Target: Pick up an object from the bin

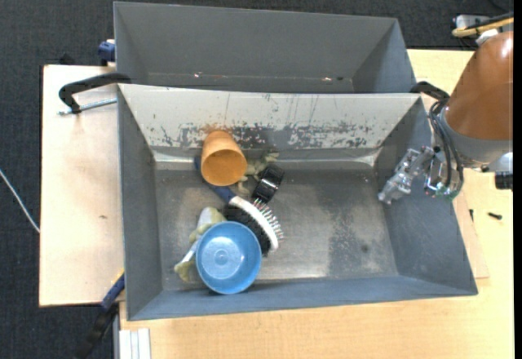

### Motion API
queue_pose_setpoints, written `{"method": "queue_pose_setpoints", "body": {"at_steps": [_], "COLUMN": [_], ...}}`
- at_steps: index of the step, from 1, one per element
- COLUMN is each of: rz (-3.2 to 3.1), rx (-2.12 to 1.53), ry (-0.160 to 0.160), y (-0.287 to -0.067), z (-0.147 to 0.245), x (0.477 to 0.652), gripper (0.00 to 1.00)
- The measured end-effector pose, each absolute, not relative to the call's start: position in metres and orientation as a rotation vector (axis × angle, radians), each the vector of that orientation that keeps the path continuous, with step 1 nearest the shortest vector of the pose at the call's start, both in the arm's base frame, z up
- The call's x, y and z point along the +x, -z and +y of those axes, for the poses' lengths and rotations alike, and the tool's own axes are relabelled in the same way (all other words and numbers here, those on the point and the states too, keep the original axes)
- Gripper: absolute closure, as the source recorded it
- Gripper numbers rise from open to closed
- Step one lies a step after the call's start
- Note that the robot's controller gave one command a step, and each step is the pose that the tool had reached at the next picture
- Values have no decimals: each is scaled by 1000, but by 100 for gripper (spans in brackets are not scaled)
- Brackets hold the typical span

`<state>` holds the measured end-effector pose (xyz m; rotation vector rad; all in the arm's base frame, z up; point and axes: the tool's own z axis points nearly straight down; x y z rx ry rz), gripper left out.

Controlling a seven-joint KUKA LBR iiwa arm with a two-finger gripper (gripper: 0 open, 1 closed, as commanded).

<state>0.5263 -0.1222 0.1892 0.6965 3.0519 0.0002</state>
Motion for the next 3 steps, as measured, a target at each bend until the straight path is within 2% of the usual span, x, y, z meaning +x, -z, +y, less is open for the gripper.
{"method": "queue_pose_setpoints", "body": {"at_steps": [1,2,3], "rz": [3058,3048,2959], "rx": [695,772,1075], "ry": [0,-8,-2], "y": [-187,-120,-86], "z": [-122,-18,79], "x": [525,565,587], "gripper": [0,0,0]}}
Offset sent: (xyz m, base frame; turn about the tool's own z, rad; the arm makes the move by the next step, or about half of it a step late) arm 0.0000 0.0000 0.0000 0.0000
